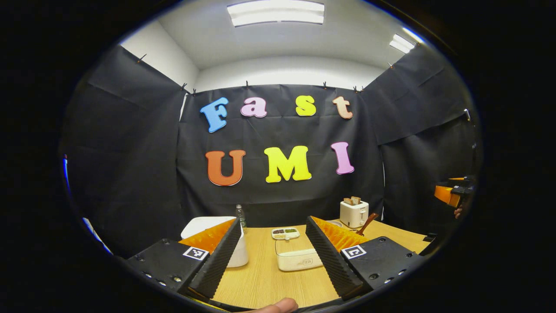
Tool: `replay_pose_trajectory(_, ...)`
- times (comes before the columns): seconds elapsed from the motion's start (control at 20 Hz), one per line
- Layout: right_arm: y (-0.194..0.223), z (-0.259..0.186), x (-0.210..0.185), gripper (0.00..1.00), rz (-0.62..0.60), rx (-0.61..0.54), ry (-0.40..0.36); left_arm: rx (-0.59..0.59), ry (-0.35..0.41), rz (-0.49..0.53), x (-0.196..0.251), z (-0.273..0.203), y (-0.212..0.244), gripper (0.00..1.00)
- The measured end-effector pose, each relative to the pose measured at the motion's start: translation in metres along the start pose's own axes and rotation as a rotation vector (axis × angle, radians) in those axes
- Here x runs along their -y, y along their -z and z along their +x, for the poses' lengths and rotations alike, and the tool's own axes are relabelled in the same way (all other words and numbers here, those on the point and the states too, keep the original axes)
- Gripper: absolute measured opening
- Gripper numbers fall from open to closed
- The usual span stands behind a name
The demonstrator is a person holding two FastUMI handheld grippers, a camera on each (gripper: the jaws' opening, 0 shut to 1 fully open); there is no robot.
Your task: Close the left gripper, press the button to open the rice cooker; take a wooden spoon from the chopstick holder with the right hand, scoop a spoonful of rice and pour it into the rice cooker, then put the wooden spoon back into the chopstick holder.
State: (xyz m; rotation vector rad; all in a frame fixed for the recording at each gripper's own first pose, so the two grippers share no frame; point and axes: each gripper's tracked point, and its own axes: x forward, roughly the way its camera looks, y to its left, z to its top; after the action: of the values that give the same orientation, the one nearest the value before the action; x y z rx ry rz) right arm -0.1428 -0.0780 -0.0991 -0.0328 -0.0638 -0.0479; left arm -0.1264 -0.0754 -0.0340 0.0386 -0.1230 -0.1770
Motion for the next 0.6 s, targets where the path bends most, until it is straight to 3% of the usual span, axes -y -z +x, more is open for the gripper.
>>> replay_pose_trajectory(0.6, -0.007, -0.010, 0.015, 1.00, 0.026, 0.022, 0.034, -0.030, 0.028, -0.013, 0.010, 0.001, 0.006, 0.95)
